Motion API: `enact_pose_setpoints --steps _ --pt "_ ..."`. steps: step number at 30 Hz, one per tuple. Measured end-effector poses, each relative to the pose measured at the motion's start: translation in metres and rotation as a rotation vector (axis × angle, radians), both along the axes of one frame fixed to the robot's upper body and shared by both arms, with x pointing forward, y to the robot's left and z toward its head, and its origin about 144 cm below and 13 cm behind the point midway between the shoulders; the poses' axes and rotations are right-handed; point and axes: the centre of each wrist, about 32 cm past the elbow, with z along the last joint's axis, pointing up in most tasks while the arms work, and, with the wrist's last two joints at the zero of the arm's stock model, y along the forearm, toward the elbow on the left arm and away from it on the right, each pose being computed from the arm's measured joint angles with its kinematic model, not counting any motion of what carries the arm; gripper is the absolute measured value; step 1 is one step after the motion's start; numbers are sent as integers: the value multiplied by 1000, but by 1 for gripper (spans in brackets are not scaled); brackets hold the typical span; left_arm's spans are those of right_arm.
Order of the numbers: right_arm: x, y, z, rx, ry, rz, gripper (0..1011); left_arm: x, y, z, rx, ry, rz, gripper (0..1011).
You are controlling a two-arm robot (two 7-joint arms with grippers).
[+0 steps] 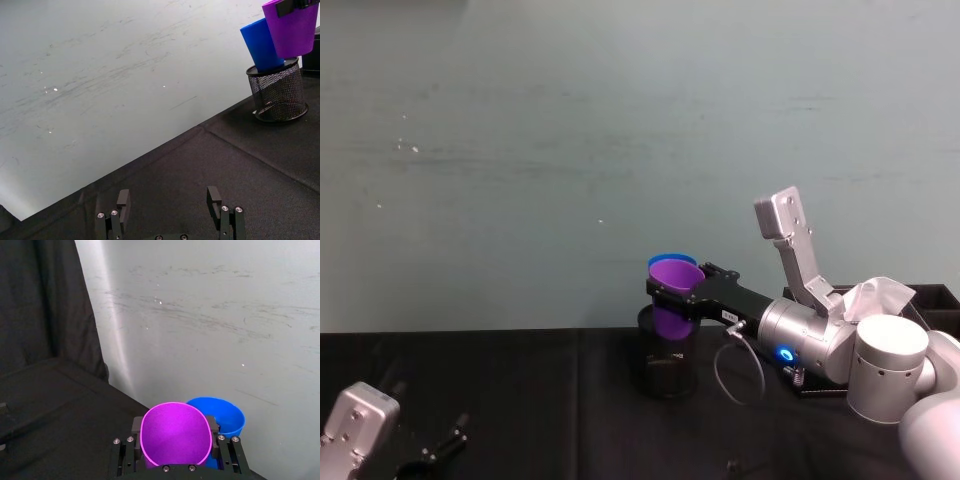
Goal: Pick up one cup with a gripper and tap it against the other cup.
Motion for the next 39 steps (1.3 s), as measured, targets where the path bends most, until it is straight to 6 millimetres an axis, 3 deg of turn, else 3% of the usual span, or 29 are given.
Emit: enact_pose_setpoints --steps 17,39 --pt "-7 -1 -2 -10 1 13 743 0 0 0 0 0 0 1000" --pt "-50 -10 2 6 5 79 742 0 0 0 0 0 0 1000"
